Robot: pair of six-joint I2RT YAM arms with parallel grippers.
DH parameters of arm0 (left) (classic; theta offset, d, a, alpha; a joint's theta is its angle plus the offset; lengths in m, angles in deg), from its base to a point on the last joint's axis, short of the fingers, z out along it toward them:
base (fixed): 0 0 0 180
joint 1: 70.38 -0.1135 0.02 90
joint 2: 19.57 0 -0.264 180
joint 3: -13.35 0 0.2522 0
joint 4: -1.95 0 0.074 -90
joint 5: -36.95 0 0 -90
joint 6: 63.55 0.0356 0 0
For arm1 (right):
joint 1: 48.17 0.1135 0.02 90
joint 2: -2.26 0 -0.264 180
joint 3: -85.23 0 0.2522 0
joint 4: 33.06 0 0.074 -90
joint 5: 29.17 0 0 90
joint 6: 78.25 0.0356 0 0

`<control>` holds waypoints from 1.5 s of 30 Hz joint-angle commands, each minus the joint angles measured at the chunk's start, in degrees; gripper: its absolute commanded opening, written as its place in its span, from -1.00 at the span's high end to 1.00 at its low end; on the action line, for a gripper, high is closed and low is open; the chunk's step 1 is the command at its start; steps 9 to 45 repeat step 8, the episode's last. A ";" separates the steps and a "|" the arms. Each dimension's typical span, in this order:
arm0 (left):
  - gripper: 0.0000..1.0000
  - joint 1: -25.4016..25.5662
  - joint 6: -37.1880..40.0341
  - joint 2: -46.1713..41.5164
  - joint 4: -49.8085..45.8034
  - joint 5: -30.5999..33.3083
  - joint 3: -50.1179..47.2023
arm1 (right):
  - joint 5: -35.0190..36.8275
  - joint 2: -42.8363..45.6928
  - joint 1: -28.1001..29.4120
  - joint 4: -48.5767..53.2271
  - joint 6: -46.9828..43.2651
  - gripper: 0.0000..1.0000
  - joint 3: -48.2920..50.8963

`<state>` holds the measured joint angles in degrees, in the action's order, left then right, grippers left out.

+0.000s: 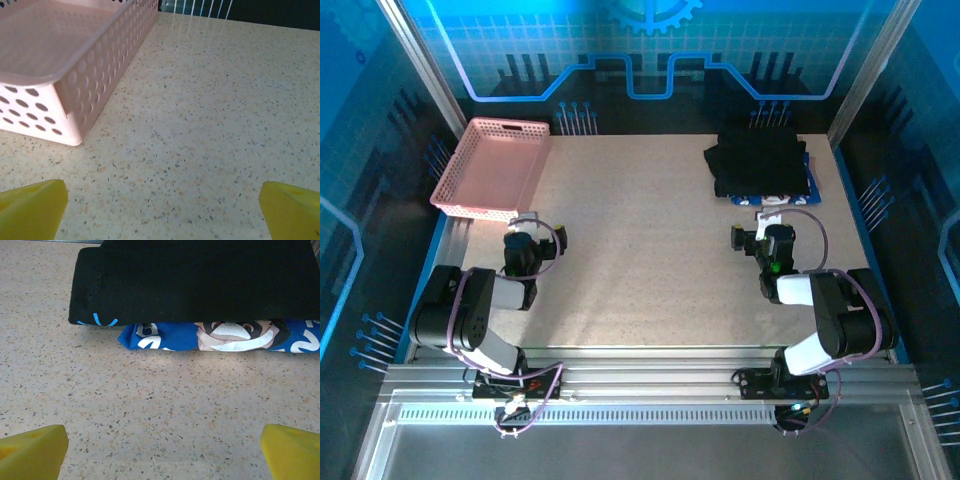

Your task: Fold and stack the t-shirts

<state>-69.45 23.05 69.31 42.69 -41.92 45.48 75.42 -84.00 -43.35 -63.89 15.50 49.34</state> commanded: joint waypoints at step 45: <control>-0.98 -0.23 1.04 -0.33 0.75 1.23 2.02 | 0.35 0.37 -0.14 -1.44 -0.68 -1.00 -0.99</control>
